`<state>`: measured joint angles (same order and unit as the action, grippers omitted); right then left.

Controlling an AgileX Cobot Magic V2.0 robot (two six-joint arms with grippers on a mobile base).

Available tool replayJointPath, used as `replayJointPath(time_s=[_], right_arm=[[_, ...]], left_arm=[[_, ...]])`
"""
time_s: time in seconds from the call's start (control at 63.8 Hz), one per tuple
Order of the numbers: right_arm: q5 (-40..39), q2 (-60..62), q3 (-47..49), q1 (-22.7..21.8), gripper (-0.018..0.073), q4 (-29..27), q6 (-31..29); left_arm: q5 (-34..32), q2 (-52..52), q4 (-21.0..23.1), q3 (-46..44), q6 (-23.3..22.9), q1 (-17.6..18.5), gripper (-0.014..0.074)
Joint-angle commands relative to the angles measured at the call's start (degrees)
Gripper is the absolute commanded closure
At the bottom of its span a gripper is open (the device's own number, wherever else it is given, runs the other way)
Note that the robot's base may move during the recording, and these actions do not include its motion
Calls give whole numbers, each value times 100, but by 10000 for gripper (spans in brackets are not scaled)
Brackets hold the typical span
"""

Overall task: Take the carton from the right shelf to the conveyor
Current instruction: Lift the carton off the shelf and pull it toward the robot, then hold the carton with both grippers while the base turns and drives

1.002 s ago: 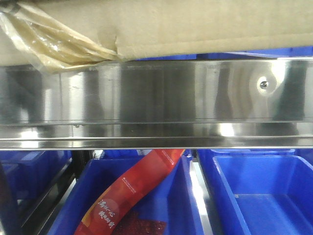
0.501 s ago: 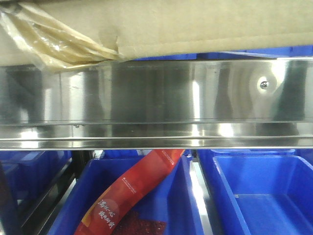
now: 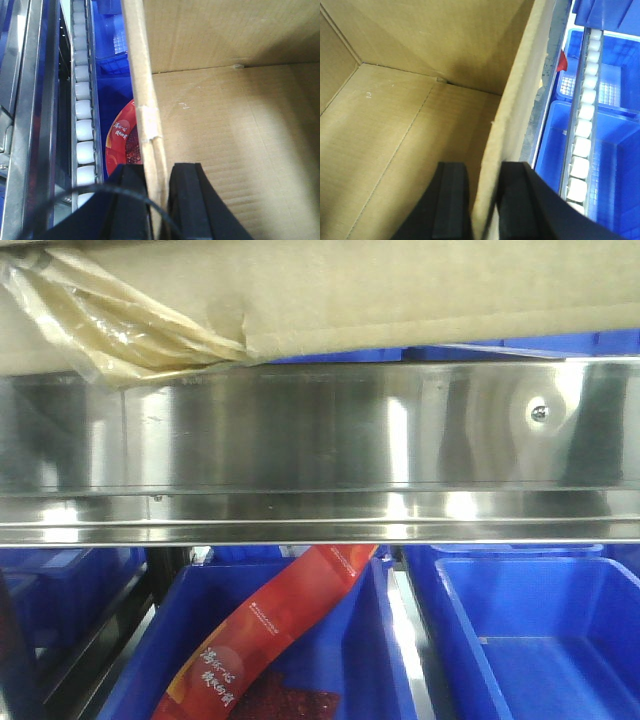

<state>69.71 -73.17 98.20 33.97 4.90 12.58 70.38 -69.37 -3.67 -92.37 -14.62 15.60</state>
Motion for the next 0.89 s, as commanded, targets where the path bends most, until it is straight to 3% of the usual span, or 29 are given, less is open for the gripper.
replayJointPath(time_s=[0.0, 0.877], right_arm=[[-171, 172, 41, -28, 626, 236, -189], [-171, 172, 41, -28, 626, 236, -189]], left_arm=[[-41, 84, -440, 11, 55, -32, 612], [-41, 84, -444, 11, 55, -32, 612]])
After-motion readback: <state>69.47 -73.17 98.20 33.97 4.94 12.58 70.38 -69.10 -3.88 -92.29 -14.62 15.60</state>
